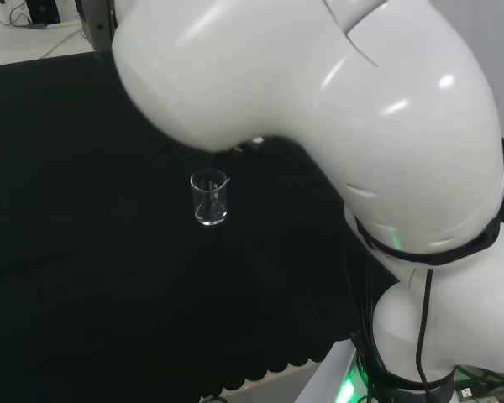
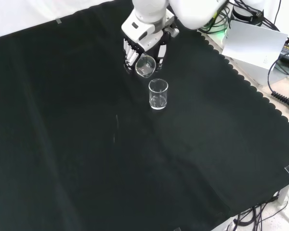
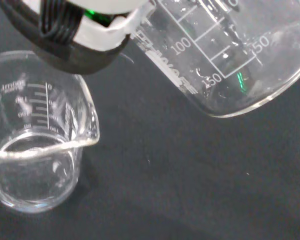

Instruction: Pour the water from the handheld beaker into the one on the table.

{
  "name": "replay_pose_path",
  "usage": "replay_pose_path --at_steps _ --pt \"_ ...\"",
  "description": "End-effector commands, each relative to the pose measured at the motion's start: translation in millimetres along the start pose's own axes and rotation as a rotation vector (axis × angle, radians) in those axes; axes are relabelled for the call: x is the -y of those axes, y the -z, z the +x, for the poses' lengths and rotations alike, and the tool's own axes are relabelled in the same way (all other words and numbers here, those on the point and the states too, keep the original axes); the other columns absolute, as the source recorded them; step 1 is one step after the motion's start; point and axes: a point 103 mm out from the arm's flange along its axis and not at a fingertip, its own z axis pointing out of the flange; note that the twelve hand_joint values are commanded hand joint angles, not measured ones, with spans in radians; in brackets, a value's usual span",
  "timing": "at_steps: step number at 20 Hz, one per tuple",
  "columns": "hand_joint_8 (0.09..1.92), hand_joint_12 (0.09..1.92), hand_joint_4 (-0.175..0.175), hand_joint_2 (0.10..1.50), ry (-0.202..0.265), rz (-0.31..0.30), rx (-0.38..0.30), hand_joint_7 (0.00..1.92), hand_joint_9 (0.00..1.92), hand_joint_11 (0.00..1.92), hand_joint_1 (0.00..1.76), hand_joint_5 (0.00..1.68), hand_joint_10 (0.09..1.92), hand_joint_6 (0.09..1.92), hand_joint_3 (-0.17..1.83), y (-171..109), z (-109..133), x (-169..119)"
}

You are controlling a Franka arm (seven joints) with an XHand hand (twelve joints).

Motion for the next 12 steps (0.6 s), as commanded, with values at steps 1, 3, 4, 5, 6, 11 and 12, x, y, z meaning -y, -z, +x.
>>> replay_pose_path --at_steps 1,3,4,5,6,11,12 --pt "0.29 0.78 -0.175 1.0 -0.016 -0.089 -0.161 1.46 1.64 1.34 1.43 1.39 0.09 0.16 -0.17 -6.2 -27.0 -9.8" --pt "0.29 0.78 -0.175 1.0 -0.018 -0.118 -0.189 1.45 1.64 1.34 1.43 1.39 0.09 0.16 -0.17 -8.4 -32.8 -11.5" --pt "0.29 0.78 -0.175 1.0 -0.019 -0.132 -0.204 1.45 1.64 1.34 1.43 1.39 0.09 0.16 -0.17 -9.7 -35.8 -12.4" --pt "0.29 0.78 -0.175 1.0 -0.017 -0.144 -0.22 1.45 1.64 1.34 1.43 1.39 0.09 0.16 -0.17 -10.9 -38.8 -13.1" --pt "0.3 0.77 -0.175 1.0 -0.019 -0.152 -0.235 1.45 1.64 1.34 1.43 1.38 0.09 0.17 -0.17 -12.2 -41.6 -13.9" --pt "0.31 0.76 -0.175 1.0 -0.046 -0.182 -0.323 1.44 1.64 1.33 1.43 1.37 0.09 0.2 -0.17 -20.2 -53.8 -19.4" --pt "0.31 0.76 -0.175 1.0 -0.043 -0.181 -0.361 1.44 1.64 1.33 1.43 1.37 0.09 0.2 -0.17 -22.8 -56.6 -21.1"
